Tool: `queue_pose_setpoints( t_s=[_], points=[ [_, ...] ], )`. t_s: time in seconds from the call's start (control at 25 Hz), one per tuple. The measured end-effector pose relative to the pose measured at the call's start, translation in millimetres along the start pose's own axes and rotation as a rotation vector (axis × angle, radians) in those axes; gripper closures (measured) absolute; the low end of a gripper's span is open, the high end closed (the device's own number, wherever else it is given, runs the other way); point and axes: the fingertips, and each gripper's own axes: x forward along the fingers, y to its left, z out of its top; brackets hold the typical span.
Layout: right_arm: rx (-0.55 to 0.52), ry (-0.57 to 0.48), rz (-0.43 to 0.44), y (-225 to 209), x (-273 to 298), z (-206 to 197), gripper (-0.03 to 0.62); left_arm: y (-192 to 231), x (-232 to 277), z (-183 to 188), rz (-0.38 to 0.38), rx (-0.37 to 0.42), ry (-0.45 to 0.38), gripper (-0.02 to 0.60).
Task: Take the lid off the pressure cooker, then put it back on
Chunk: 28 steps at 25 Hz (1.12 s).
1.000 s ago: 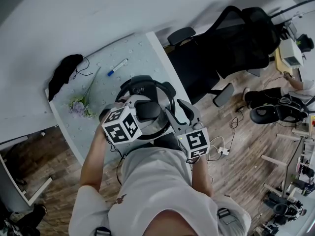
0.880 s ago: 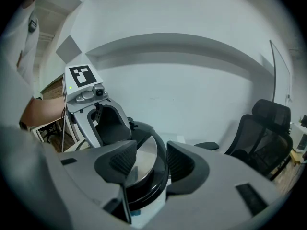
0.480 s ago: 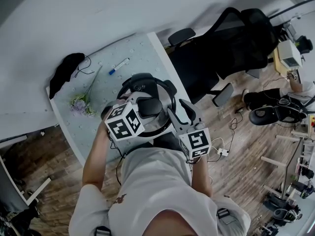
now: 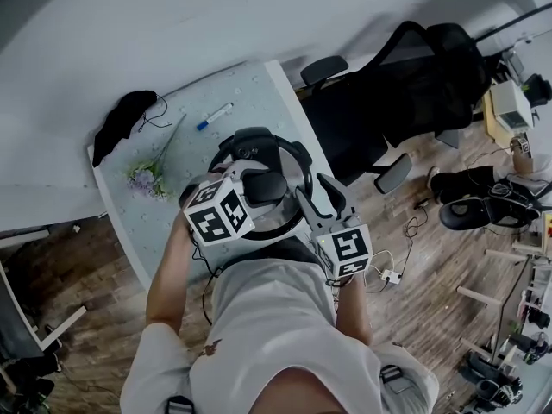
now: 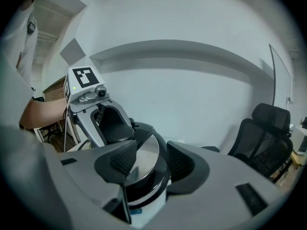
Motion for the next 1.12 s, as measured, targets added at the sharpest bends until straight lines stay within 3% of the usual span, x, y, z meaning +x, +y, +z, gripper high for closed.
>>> queue_pose_setpoints(
  t_s=[0.44, 1.12],
  points=[
    [-0.047, -0.058, 0.188, 8.8, 7.2, 15.4, 0.398, -1.4, -25.1, 2.6, 0.186, -0.128, 0.008, 0.307],
    [-0.154, -0.126, 0.497, 70.3, 23.3, 37.6, 0.398, -9.1, -99.6, -39.8, 0.561, -0.389, 0.025, 0.308]
  ],
)
